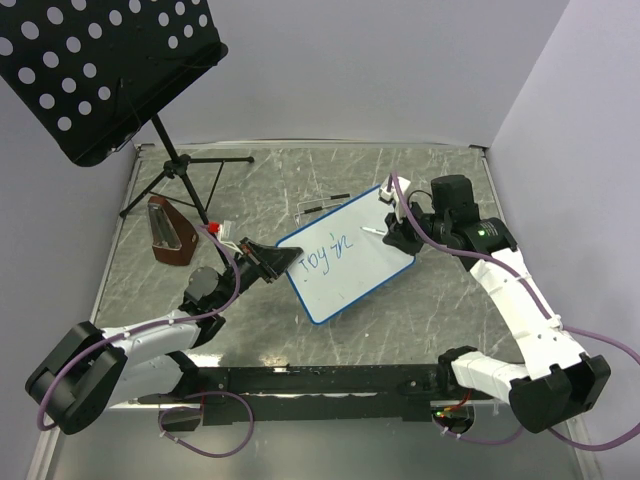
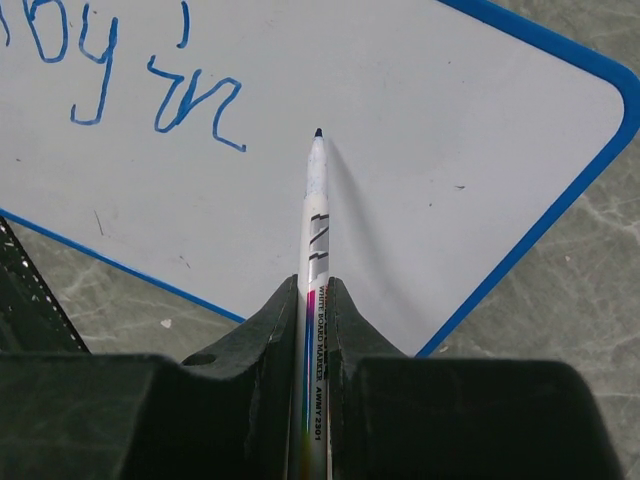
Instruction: Write a sentence on the whiteboard
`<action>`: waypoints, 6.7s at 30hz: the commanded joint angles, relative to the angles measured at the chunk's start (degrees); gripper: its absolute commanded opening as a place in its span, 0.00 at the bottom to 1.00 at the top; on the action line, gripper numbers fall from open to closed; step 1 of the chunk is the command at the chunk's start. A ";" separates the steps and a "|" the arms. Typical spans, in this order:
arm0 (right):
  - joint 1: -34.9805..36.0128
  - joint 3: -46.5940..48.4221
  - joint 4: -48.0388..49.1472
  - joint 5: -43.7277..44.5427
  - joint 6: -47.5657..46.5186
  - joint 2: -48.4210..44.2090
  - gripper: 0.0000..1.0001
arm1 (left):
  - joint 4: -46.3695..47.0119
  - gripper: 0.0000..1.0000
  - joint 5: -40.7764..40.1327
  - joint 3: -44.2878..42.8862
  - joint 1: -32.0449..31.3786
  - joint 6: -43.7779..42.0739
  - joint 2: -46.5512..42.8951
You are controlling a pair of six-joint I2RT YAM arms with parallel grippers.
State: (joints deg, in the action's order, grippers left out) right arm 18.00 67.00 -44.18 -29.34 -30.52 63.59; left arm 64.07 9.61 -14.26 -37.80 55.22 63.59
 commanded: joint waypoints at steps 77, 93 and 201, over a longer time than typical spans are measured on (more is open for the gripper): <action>-1.30 3.13 2.70 0.78 2.22 1.79 0.00 | 9.75 0.01 -0.20 -0.86 0.62 2.08 -2.07; -1.39 1.56 -0.20 0.16 0.55 2.50 0.00 | 10.11 0.01 -0.20 -0.68 0.71 2.35 -1.98; -3.58 -0.82 -3.19 2.89 -0.41 1.36 0.00 | 10.37 0.01 0.24 -1.30 0.80 2.52 -0.75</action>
State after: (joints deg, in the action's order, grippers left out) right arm 14.92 66.67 -46.83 -26.24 -30.35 67.02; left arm 64.03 9.26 -13.82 -36.95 55.22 63.92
